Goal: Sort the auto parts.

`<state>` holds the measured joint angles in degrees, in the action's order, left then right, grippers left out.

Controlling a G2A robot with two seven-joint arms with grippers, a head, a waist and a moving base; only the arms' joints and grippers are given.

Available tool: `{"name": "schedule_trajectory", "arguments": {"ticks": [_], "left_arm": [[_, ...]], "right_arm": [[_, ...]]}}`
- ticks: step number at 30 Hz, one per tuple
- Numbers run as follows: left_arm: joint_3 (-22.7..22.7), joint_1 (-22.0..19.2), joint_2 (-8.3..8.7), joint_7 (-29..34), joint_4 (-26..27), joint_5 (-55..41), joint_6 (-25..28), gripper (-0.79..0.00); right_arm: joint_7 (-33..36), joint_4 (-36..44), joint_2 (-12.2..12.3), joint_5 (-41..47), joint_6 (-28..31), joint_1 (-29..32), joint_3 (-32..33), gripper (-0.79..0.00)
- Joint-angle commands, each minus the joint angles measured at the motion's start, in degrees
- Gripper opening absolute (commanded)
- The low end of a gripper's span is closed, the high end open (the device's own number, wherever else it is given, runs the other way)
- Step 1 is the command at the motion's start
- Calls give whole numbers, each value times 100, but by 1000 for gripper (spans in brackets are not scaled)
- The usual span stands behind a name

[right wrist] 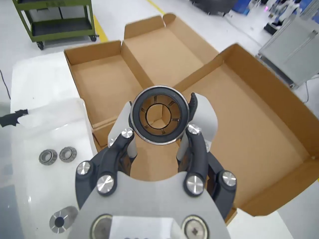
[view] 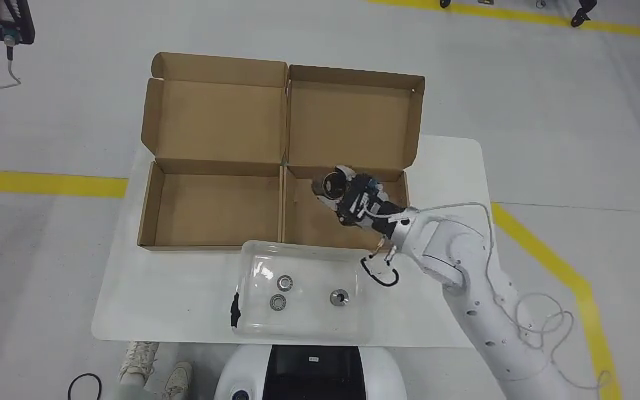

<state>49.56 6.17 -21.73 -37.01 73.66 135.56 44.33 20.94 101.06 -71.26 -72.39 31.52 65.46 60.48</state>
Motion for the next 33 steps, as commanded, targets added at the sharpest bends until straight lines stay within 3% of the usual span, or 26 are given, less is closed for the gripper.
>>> {"name": "schedule_trajectory", "arguments": {"ticks": [1, 3, 5, 14, 33], "left_arm": [[0, 0, 0, 0, 0, 0, 0, 0], [0, 0, 0, 0, 0, 0, 0, 0], [0, 0, 0, 0, 0, 0, 0, 0], [0, 0, 0, 0, 0, 0, 0, 0], [0, 0, 0, 0, 0, 0, 0, 0]], "right_arm": [[678, -396, -36, 273, -119, -188, -125, -785], [1307, -678, -90, 442, -315, -426, -313, -785], [1427, -1012, -148, 720, -403, -618, -444, -785], [1187, -2053, -321, 1033, -396, -1150, -887, -785], [1430, -2954, -594, 1133, -423, -1747, -1538, -785]]}}
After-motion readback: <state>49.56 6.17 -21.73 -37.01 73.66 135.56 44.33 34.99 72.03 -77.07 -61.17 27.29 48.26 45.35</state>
